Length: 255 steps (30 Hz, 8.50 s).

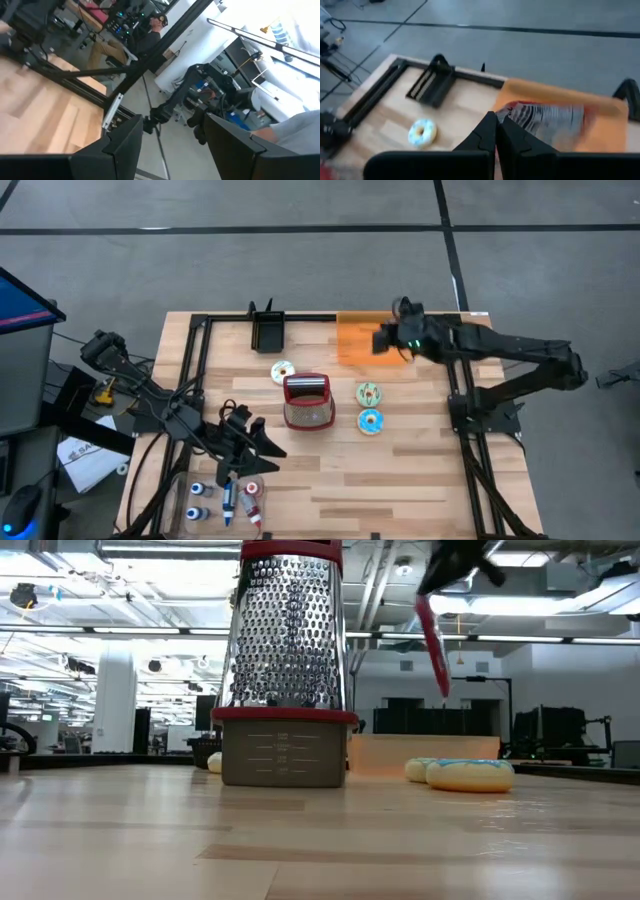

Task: Pick & Place Food Item
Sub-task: Put the red popcorn bag into the orange bin, then put the green donut into the black bin

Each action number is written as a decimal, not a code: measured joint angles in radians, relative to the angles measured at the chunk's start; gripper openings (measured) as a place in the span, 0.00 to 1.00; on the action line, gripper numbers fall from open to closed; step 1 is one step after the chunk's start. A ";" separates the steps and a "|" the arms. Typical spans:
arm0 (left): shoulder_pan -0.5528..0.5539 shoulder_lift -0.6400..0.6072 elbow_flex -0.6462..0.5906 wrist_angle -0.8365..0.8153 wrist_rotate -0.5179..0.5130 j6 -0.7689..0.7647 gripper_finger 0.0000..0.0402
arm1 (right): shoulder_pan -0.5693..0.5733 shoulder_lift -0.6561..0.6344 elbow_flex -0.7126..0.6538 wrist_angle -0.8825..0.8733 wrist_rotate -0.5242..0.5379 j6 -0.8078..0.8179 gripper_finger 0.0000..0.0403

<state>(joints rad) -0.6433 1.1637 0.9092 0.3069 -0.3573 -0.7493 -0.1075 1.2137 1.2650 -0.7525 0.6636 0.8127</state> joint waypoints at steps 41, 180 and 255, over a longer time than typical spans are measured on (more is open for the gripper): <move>0.075 -0.268 0.000 -0.015 -0.153 0.458 0.52 | -0.526 0.354 -0.015 -0.054 -0.423 -0.363 0.08; 0.187 -0.360 0.000 -0.059 -0.386 0.456 0.52 | -0.030 0.215 -0.654 0.473 -0.536 0.436 0.27; 0.388 -0.026 0.320 -0.228 -0.403 0.730 0.74 | 0.120 0.280 0.477 0.294 -0.261 -0.383 0.13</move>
<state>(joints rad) -0.2549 1.1380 1.2297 0.0792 -0.7603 -0.0197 0.0123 1.4938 1.7423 -0.4582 0.4024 0.4297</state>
